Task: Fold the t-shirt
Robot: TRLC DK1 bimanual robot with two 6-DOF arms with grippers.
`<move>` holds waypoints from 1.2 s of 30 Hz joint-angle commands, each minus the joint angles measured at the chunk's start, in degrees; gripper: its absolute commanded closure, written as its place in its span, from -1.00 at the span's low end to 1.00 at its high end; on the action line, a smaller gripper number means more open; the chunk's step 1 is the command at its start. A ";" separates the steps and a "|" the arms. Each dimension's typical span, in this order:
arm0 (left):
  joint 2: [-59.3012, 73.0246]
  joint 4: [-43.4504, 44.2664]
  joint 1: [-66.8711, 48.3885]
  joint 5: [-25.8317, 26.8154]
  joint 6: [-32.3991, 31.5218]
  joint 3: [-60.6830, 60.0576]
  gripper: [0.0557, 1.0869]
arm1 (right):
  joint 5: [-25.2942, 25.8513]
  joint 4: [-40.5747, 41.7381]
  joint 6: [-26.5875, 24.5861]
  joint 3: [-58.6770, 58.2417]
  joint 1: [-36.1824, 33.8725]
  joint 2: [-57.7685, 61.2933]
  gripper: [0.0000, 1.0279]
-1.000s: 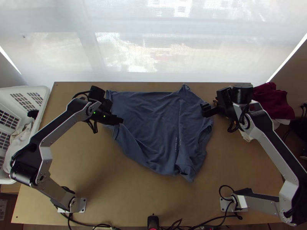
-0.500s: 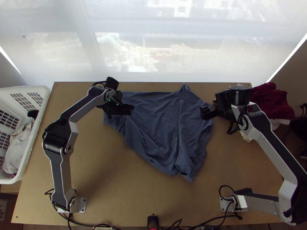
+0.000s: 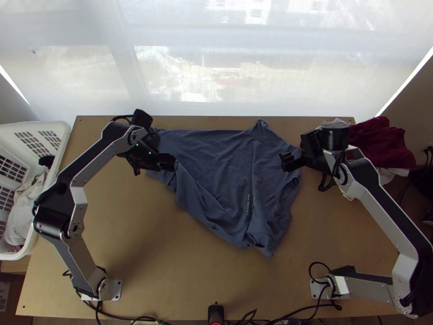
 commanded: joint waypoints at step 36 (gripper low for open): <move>-15.00 6.03 -1.60 -0.55 2.40 -16.43 0.93 | 0.11 -13.05 -2.89 -1.75 11.23 -9.33 -0.90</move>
